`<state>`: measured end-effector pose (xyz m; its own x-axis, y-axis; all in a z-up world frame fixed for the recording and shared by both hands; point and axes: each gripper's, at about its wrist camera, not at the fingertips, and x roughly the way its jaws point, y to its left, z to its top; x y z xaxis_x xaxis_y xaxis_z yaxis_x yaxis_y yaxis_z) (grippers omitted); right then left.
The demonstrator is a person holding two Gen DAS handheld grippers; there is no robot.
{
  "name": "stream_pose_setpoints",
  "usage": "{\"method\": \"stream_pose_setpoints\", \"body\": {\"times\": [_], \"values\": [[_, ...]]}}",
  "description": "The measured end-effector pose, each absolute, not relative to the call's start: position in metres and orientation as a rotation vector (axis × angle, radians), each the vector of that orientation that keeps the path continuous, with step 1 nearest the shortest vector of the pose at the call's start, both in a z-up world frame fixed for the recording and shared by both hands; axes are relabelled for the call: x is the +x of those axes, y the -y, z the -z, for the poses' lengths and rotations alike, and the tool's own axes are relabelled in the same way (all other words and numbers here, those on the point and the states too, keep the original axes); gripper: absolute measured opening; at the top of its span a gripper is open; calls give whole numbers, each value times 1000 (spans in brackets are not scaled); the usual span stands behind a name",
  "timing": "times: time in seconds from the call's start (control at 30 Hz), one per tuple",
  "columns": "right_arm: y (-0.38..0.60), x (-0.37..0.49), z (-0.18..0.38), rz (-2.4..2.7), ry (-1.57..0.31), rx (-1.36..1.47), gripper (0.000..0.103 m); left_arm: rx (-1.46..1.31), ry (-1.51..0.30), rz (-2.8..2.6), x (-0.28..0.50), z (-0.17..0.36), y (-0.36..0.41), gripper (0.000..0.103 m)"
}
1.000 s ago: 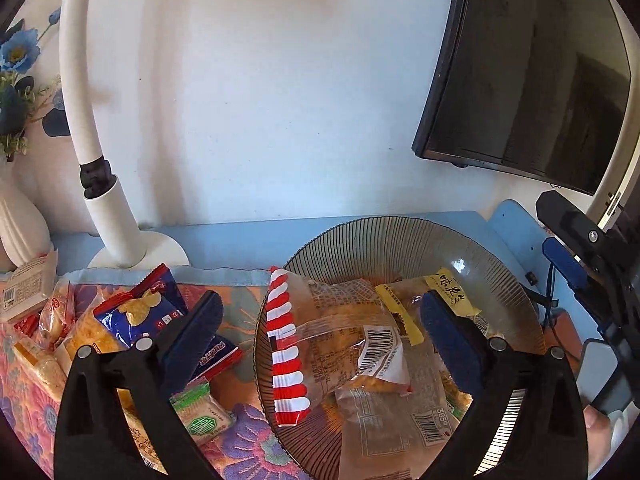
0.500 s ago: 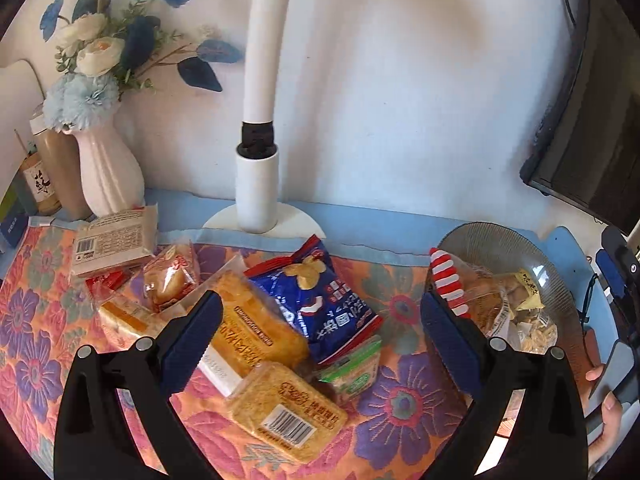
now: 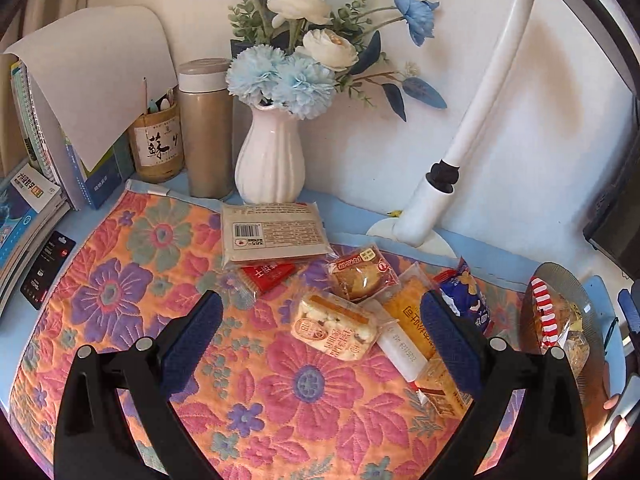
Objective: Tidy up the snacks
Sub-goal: 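Move both tools back over the remaining snacks on the tablecloth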
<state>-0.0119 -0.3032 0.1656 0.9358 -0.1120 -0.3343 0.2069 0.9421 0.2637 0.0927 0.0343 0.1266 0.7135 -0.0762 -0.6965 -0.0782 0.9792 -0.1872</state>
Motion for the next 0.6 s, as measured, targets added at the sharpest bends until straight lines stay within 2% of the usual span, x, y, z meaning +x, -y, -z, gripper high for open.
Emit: {"method": "stream_pose_setpoints", "body": {"times": [0.3, 0.6], "values": [[233, 27, -120, 31, -498, 231, 100, -224, -825, 24, 88, -91, -66, 98], [200, 48, -75, -70, -677, 126, 100, -267, -907, 105, 99, -49, -64, 98]]}}
